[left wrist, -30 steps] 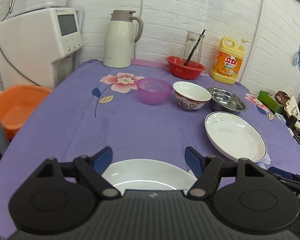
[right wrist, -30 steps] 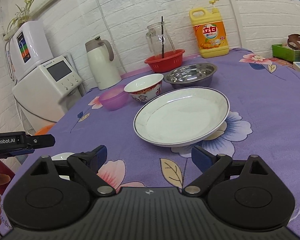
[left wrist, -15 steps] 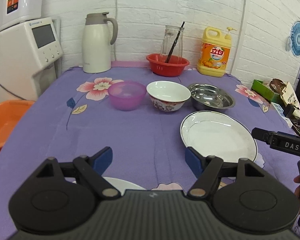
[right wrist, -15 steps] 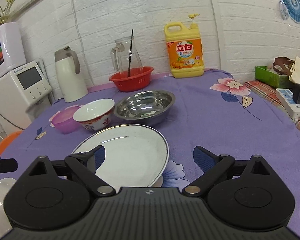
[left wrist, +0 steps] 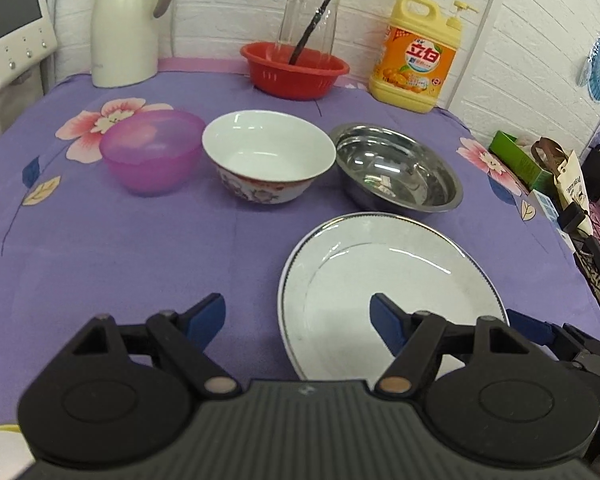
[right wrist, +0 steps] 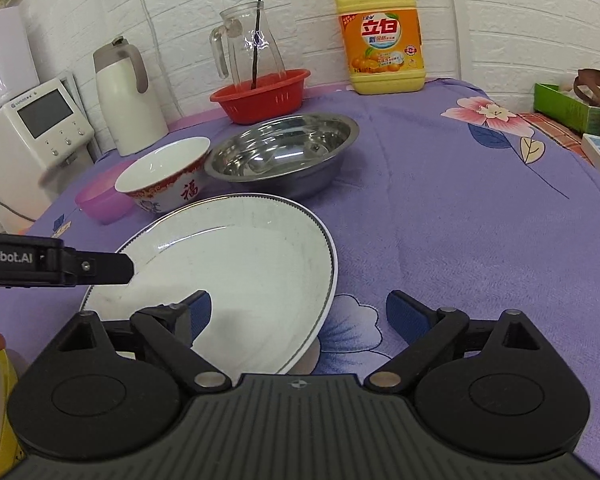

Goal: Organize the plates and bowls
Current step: 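Move the left gripper to the white deep plate and grasp its rim, then carry the white deep plate with the left gripper onto the plate stack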

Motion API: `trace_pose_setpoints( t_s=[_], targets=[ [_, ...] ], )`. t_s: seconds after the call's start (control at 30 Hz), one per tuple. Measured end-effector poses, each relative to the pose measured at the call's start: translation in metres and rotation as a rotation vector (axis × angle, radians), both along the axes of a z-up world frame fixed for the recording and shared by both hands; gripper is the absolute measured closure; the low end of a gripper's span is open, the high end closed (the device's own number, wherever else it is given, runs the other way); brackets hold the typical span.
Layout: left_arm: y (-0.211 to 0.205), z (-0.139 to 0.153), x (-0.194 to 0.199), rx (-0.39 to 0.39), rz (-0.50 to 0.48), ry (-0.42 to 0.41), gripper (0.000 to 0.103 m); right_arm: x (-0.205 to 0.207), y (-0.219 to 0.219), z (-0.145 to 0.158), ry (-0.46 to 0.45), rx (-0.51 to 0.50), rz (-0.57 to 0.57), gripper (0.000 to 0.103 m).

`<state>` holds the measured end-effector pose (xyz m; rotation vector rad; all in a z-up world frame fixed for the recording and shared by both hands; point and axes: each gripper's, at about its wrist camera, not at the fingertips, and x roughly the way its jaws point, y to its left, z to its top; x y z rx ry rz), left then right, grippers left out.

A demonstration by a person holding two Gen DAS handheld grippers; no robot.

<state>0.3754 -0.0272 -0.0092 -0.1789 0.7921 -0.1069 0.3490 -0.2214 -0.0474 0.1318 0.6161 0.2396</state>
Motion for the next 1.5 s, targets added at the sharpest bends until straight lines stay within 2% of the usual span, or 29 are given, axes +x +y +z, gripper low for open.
trace_pose_setpoints(
  t_s=[0.27, 0.37, 0.53, 0.6, 0.67, 0.73, 0.8, 0.93, 1.3, 1.5],
  targets=[
    [-0.007, -0.017, 0.015, 0.038, -0.015, 0.040, 0.035, 0.005, 0.019, -0.003, -0.012, -0.104, 0.017, 0.000],
    [-0.008, -0.020, 0.016, 0.066, -0.016, 0.028, 0.035, 0.007, 0.025, -0.004, -0.020, -0.138, 0.026, 0.000],
    [-0.013, -0.021, 0.015, 0.105, -0.024, 0.017, 0.038, 0.007, 0.026, -0.004, -0.025, -0.140, 0.027, 0.000],
    [-0.018, -0.020, 0.014, 0.113, -0.047, 0.009, 0.046, 0.004, 0.031, -0.003, -0.029, -0.134, 0.056, 0.000],
    [-0.026, -0.019, 0.012, 0.111, -0.077, 0.012, 0.049, 0.001, 0.038, -0.003, -0.030, -0.138, 0.063, 0.000],
    [-0.026, -0.018, 0.012, 0.108, -0.065, 0.021, 0.050, -0.001, 0.036, -0.002, -0.028, -0.121, 0.061, 0.000],
    [-0.023, -0.016, 0.010, 0.083, -0.058, 0.038, 0.055, -0.005, 0.033, 0.001, -0.015, -0.092, 0.059, 0.000],
    [-0.024, -0.008, -0.005, 0.115, -0.054, 0.008, 0.055, -0.020, 0.037, 0.006, -0.020, -0.068, 0.055, 0.000],
    [-0.001, 0.012, -0.051, 0.049, -0.052, -0.034, 0.056, -0.066, 0.054, 0.029, -0.073, -0.068, 0.031, 0.000],
    [0.030, 0.028, -0.090, 0.051, -0.021, -0.085, 0.056, -0.094, 0.083, 0.042, -0.116, -0.069, 0.062, 0.000]
  ],
)
